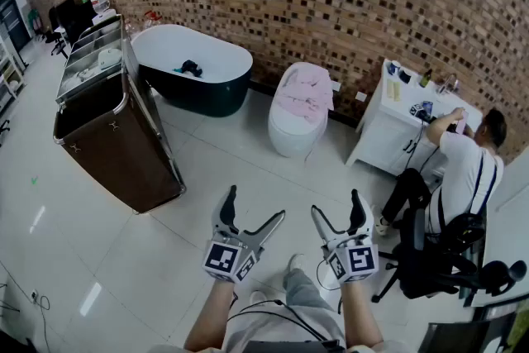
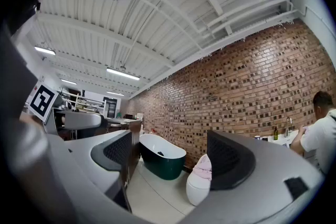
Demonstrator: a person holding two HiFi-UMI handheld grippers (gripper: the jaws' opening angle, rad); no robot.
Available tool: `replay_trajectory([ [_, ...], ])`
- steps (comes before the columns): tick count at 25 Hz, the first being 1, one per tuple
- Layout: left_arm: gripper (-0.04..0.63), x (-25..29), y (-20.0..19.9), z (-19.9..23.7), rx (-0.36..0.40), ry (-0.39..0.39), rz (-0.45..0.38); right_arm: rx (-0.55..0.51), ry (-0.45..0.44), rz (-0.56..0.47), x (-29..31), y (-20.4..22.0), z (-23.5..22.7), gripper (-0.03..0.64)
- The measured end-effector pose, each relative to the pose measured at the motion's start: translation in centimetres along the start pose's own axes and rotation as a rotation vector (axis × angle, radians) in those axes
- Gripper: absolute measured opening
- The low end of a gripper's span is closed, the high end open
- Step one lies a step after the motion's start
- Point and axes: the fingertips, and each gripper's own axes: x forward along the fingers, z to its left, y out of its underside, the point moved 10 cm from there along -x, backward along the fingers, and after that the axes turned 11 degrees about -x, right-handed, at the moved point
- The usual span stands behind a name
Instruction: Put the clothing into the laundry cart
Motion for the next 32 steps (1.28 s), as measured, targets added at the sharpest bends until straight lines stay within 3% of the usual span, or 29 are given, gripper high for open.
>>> replay_trajectory([
  [2,0.512,2.9,0.2,0.3,-0.100,-0.004,-0.014,0.015,-0.005,-0.007,1.8,0.5,-1.6,0.476],
  [4,0.512,5.8,0.3,0.1,-0.136,0.000,-0.018,0.018,-0.027,-0.024,3.5,0.8,-3.3,0.476],
  [8,0.511,12.1,-0.4,-1.2,-0.023,0.019,0.003,-0.027,-0.107,-0.071,7.1,1.0,-8.1,0.476],
  [14,0.511,20.0,0.2,-2.7,0.024,0.034,-0.006,0.011,-0.061,-0.075,9.3,3.6,-17.5,0.475],
  [19,0.511,24.5,1.4,-3.8,0.109,0.030,0.045,0.057,-0.071,-0.048,10.5,6.4,-21.2,0.474],
  [25,0.511,27.9,2.8,-3.0,0.080,0.032,0.090,0.115,-0.082,-0.006,12.2,8.6,-22.9,0.472],
  [32,0.511,34.4,4.2,2.4,0.052,0.079,0.108,0.112,-0.072,-0.009,19.1,9.6,-24.6,0.471],
])
